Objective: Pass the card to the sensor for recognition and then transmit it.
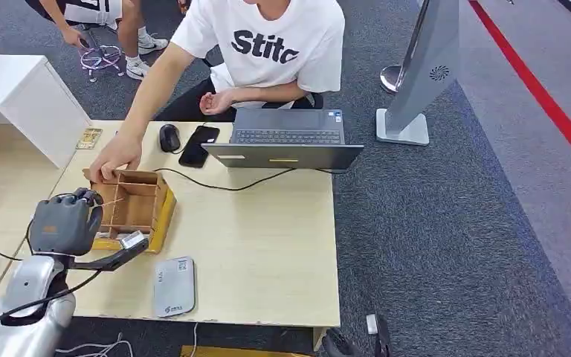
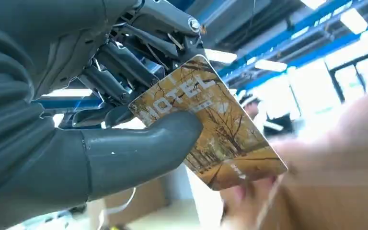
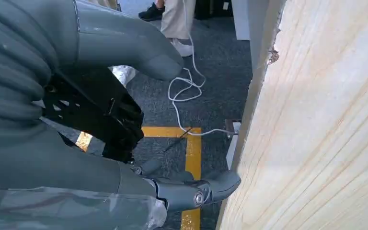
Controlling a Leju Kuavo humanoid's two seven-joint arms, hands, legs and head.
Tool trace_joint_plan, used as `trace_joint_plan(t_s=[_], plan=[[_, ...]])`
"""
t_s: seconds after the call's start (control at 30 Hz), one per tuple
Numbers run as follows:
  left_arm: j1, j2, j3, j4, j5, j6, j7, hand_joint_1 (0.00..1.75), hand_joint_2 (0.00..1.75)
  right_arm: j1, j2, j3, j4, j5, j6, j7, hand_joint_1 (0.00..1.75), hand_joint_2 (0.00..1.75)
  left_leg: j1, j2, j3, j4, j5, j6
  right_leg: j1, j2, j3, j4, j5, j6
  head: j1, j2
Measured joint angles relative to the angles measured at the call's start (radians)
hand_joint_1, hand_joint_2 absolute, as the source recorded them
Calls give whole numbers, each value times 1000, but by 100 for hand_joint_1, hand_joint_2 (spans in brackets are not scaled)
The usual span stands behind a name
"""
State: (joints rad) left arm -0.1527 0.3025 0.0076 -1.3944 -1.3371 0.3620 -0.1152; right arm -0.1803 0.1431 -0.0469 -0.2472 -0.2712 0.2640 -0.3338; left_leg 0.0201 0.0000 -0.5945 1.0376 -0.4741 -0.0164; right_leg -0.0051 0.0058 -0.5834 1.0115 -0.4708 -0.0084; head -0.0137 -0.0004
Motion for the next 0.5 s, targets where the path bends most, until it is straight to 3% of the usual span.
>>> trace_joint_plan(t_s=[0.2,0.5], plan=[[-99,24,0,-45,-3,-82,22,175,175,-1,0,0,0,10,0,4,0,175,0,0,0,0,0,0,0,0,0,0,1,0,0,0],[-137,31,0,-45,-10,-88,32,175,175,0,3,-2,0,11,2,7,0,175,0,1,0,0,0,0,0,1,0,0,1,0,0,0]])
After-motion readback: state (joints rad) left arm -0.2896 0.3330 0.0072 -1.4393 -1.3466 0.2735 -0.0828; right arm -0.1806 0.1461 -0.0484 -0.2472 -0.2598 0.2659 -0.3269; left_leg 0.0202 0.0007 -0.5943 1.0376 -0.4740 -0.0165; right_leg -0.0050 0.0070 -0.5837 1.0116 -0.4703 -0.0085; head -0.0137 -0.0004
